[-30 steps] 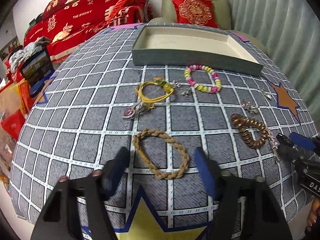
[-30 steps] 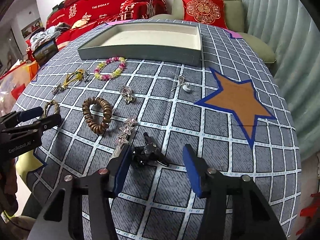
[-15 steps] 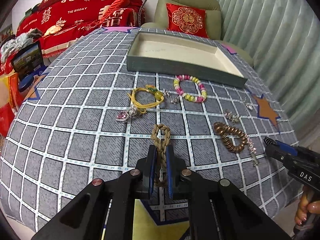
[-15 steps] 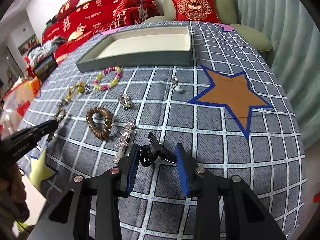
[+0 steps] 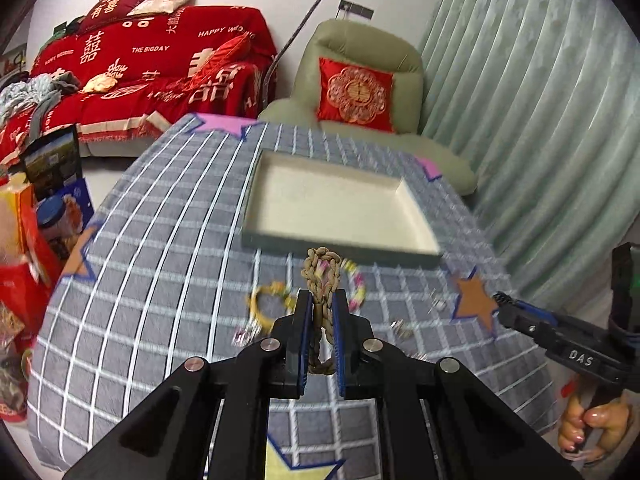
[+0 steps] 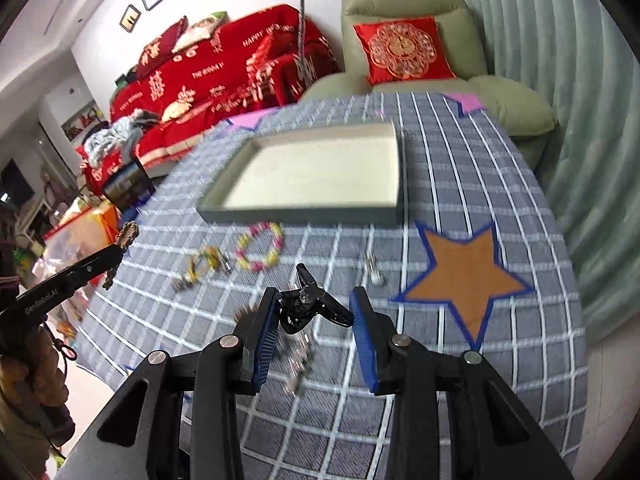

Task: Organize jewelry
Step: 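Carry the rope bracelet and black clip over the grey tray with both tools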

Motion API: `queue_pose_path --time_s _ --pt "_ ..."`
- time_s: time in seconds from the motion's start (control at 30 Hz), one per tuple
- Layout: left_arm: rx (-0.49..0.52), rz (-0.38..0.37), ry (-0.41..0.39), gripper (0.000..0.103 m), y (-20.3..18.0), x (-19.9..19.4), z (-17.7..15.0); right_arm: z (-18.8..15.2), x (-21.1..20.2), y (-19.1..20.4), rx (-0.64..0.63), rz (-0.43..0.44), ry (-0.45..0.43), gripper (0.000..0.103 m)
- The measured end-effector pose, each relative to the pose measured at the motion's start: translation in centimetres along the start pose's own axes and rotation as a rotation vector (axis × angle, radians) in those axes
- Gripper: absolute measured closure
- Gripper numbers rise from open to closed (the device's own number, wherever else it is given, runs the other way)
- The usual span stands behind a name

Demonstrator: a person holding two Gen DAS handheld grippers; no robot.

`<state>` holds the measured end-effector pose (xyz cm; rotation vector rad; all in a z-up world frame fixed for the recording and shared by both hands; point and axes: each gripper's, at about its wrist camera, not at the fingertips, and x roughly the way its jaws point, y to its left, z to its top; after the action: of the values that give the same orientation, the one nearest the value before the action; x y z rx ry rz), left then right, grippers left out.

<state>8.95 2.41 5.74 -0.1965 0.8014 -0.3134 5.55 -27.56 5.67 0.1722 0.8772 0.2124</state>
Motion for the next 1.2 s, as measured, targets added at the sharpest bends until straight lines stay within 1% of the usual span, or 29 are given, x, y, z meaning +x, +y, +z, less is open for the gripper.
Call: queue_pose_path --time_s 0.07,0.13,0.3,0.37,0.47,0.53,0.63,0.73,0.8,0.87,1.03,1.2 --pt "-0.005 -0.026 -0.008 0.083 -0.3 -0.4 1.8 1.4 -0.4 0.1 -0.002 0.011 -0.012 0.064" --pt "0.002 -0.039 -0.014 0.083 -0.6 -0.4 3.7 3.5 -0.5 0.2 -0.007 0.013 -0.026 0.064" --pt "0.024 -0.026 -0.040 0.083 -1.2 0.6 7.6 8.3 -0.4 0.5 -0.021 0.029 -0.055 0.064" --pt "0.037 -0.018 -0.038 0.083 -1.4 1.8 9.4 10.3 0.4 0.6 -0.035 0.023 -0.055 0.064" --pt "0.043 -0.010 -0.030 0.083 -1.6 3.7 11.2 12.8 2.0 0.3 -0.023 0.031 -0.045 0.064" --pt "0.063 0.005 -0.022 0.083 -1.8 6.0 12.5 14.6 3.8 -0.2 -0.003 0.035 -0.036 0.064" --pt "0.082 0.048 0.005 0.083 -1.8 9.8 13.2 16.3 7.1 -1.1 0.027 0.029 -0.012 0.064" --pt "0.119 0.093 0.048 0.083 -2.0 14.5 13.1 17.0 10.6 -1.6 0.036 -0.005 0.012 0.064" --pt "0.154 0.127 0.062 0.083 -2.3 16.7 12.8 16.9 13.1 -1.9 0.036 -0.023 0.035 0.064" --pt "0.173 0.142 0.081 0.083 -2.2 18.9 12.3 16.6 15.1 -2.0 0.038 -0.034 0.058 0.064" --pt "0.183 0.161 0.112 0.083 -1.8 22.1 11.6 15.9 19.9 -3.3 0.066 -0.062 0.108 0.064" --pt "0.188 0.185 0.141 0.083 -1.3 24.5 10.8 15.0 22.1 -3.5 0.052 -0.096 0.129 0.064"
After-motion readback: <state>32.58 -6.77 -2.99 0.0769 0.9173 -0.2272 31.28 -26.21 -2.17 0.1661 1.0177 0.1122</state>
